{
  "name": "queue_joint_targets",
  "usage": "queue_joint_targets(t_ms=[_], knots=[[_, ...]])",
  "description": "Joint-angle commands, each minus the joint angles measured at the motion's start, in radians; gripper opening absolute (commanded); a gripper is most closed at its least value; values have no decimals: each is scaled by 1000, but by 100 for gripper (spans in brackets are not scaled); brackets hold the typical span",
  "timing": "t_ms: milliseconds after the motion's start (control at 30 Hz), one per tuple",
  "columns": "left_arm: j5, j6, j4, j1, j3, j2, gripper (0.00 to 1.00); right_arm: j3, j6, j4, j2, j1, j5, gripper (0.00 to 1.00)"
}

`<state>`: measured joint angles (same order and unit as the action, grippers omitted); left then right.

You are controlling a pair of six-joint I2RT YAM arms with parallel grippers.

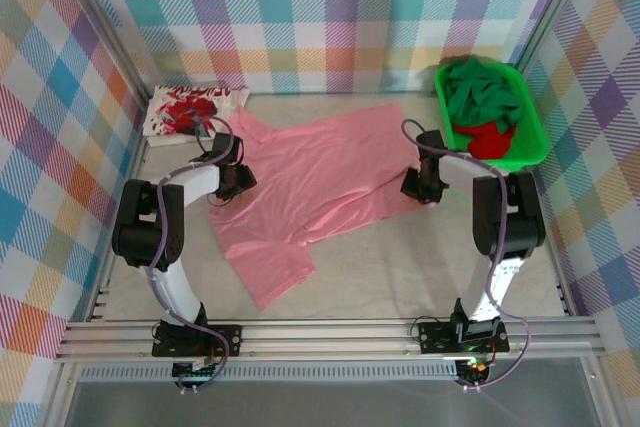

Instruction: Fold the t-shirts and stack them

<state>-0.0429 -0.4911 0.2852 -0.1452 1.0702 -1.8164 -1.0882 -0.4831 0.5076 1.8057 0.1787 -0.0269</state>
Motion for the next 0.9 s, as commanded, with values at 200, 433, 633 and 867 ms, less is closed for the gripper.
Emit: queue_joint_targets(t_ms=[200, 433, 633, 867], knots=[[-31, 62, 102, -2, -208, 233, 55, 366, -106, 243, -337, 19, 11, 0], [-59, 127, 156, 1, 42, 133, 56, 124, -74, 281, -411, 20, -35, 5], [-10, 146, 155, -27, 352, -91, 56, -182, -20, 180, -156, 30, 16, 7], [49, 137, 215, -37, 660, -355, 57, -516, 42, 181, 162, 31, -9, 1]])
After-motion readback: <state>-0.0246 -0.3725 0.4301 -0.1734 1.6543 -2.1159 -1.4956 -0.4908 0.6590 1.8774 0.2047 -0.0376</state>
